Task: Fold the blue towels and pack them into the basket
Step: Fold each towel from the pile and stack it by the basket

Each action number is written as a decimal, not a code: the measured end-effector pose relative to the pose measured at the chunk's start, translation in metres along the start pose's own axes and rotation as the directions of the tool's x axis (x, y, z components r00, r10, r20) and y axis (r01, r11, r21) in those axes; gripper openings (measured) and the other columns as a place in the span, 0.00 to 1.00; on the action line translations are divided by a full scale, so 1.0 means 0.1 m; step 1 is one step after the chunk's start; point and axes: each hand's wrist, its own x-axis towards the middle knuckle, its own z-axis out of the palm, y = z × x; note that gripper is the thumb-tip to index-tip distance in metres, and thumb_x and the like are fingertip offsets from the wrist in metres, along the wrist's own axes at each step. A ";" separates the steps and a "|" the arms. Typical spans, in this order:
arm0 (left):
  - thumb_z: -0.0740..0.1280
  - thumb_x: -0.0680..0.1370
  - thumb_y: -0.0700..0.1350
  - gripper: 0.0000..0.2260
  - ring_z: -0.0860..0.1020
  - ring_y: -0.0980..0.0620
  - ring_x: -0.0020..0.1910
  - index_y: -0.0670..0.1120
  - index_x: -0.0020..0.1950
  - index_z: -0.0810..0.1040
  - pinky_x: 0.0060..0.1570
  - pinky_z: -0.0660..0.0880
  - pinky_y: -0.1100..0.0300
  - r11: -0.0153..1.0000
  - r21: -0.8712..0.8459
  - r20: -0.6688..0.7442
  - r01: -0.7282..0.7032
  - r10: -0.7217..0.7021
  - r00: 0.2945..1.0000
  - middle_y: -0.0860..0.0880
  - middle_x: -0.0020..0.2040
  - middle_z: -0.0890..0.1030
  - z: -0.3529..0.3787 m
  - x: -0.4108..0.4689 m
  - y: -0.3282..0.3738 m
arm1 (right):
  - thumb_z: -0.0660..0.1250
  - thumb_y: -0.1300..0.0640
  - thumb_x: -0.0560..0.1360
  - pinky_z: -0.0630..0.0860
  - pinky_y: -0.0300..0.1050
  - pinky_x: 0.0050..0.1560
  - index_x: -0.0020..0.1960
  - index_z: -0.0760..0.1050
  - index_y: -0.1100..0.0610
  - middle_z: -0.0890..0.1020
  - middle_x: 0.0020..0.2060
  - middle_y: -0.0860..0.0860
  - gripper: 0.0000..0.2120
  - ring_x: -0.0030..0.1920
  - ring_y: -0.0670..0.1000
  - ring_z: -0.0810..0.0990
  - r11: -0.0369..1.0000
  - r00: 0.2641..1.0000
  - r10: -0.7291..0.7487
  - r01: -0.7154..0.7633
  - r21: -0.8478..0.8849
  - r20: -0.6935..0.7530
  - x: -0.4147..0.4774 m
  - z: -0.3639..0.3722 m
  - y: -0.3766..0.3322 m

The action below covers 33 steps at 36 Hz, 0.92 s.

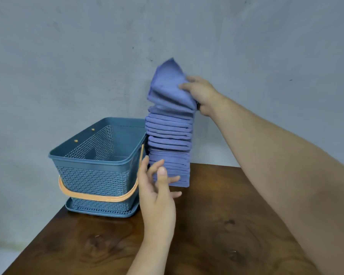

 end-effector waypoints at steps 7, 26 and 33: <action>0.65 0.82 0.65 0.24 0.87 0.48 0.54 0.65 0.77 0.67 0.35 0.84 0.53 0.991 0.125 0.090 0.043 -0.054 0.994 0.57 0.68 0.80 0.00 -0.05 -0.18 | 0.73 0.63 0.78 0.83 0.54 0.57 0.64 0.80 0.64 0.85 0.53 0.59 0.15 0.48 0.56 0.83 0.955 0.983 0.184 -0.178 -0.236 0.004 0.13 0.03 0.22; 0.61 0.83 0.67 0.20 0.84 0.55 0.56 0.70 0.75 0.66 0.52 0.84 0.40 0.873 0.485 0.374 -0.050 -0.155 0.914 0.63 0.66 0.80 0.00 -0.21 -0.46 | 0.70 0.53 0.80 0.70 0.35 0.47 0.58 0.79 0.50 0.79 0.49 0.40 0.07 0.56 0.46 0.77 0.925 0.990 -0.079 0.029 -0.378 -0.116 -0.22 -0.54 0.32; 0.60 0.83 0.67 0.21 0.79 0.64 0.61 0.70 0.77 0.64 0.54 0.78 0.63 0.788 0.585 0.578 -0.193 -0.237 0.781 0.67 0.65 0.77 0.12 -0.46 -0.54 | 0.71 0.44 0.79 0.70 0.42 0.64 0.70 0.78 0.45 0.78 0.68 0.46 0.20 0.65 0.45 0.76 0.863 0.995 0.034 -0.076 -0.500 -0.091 -1.25 -1.39 1.14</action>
